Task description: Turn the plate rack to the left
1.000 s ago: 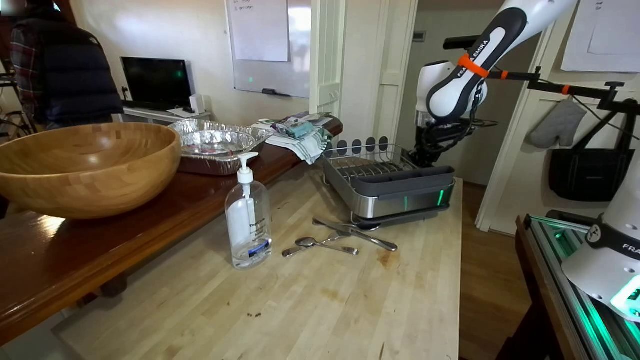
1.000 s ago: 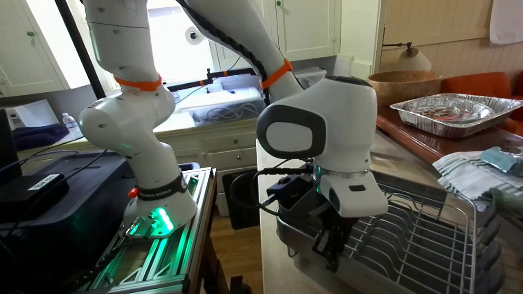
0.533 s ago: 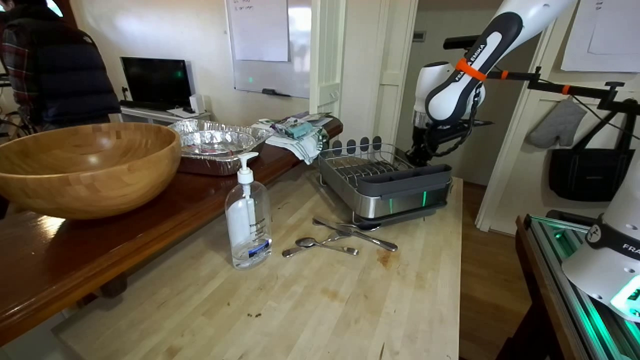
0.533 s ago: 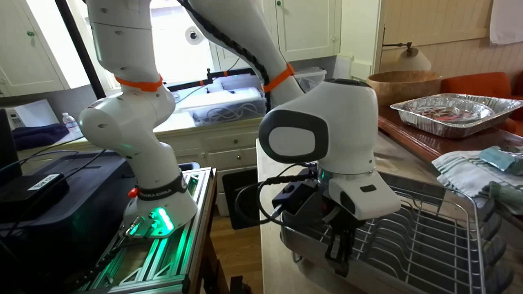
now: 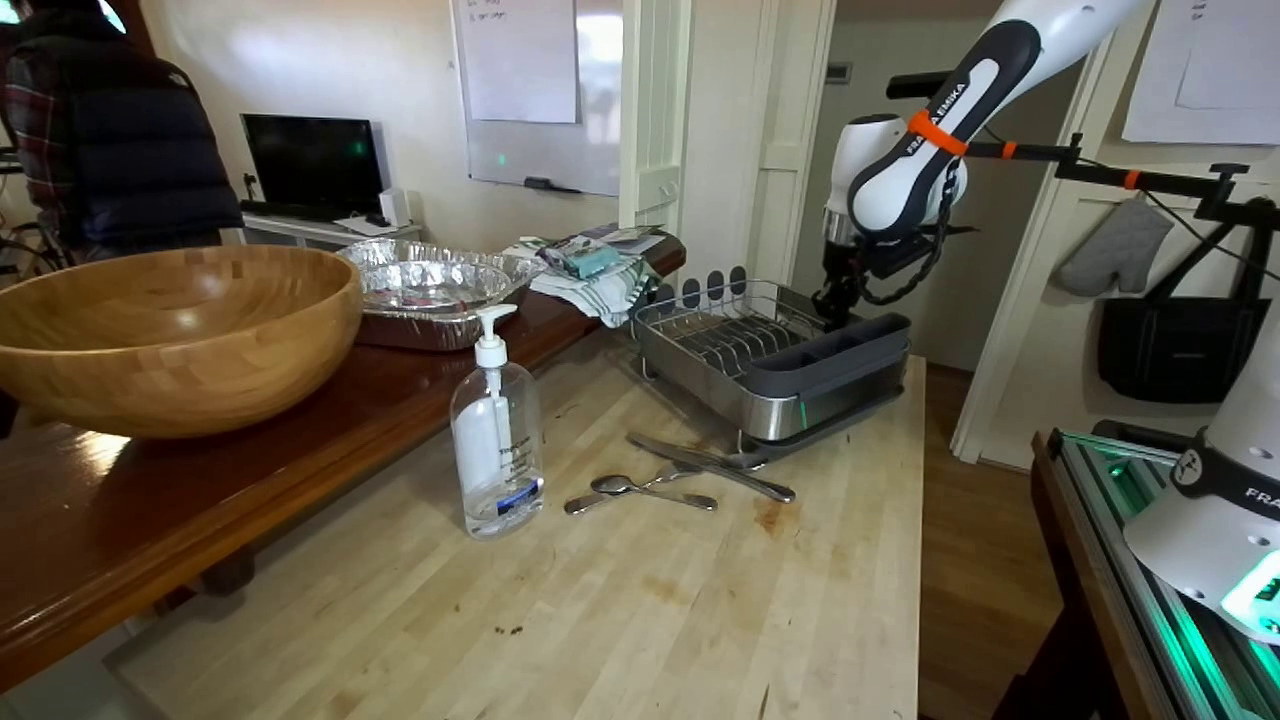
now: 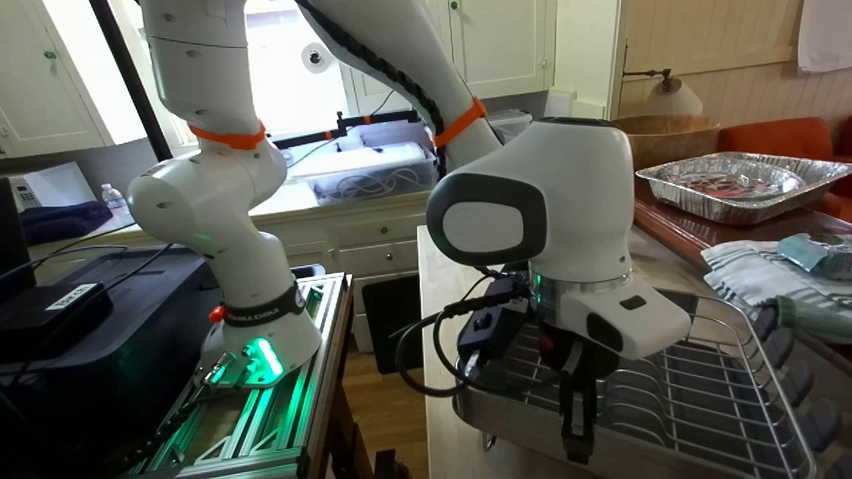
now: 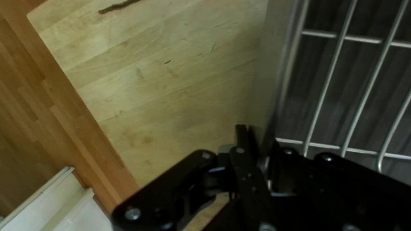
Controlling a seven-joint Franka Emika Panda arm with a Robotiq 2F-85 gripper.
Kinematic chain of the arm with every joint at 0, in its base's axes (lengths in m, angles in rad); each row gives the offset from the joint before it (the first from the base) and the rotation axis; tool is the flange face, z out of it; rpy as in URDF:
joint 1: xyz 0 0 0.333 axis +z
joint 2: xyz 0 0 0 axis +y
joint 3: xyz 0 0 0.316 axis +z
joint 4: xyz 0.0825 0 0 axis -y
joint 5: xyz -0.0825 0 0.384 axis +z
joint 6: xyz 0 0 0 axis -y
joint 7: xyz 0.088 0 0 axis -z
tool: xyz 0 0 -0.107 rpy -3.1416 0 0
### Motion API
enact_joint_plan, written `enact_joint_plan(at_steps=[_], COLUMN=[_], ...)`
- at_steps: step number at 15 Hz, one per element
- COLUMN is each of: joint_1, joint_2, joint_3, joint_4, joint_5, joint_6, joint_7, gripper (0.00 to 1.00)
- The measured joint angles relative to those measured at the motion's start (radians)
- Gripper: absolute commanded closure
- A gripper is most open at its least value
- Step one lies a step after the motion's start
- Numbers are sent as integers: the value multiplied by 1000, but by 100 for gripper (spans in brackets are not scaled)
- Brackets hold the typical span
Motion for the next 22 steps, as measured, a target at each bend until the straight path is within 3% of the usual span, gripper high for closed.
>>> enact_joint_plan(at_steps=[22], joint_1=[-6], joint_2=[121], joint_3=[-48], joint_4=[181], joint_5=[-122], joint_6=[0], joint_7=[-175], gripper=[97])
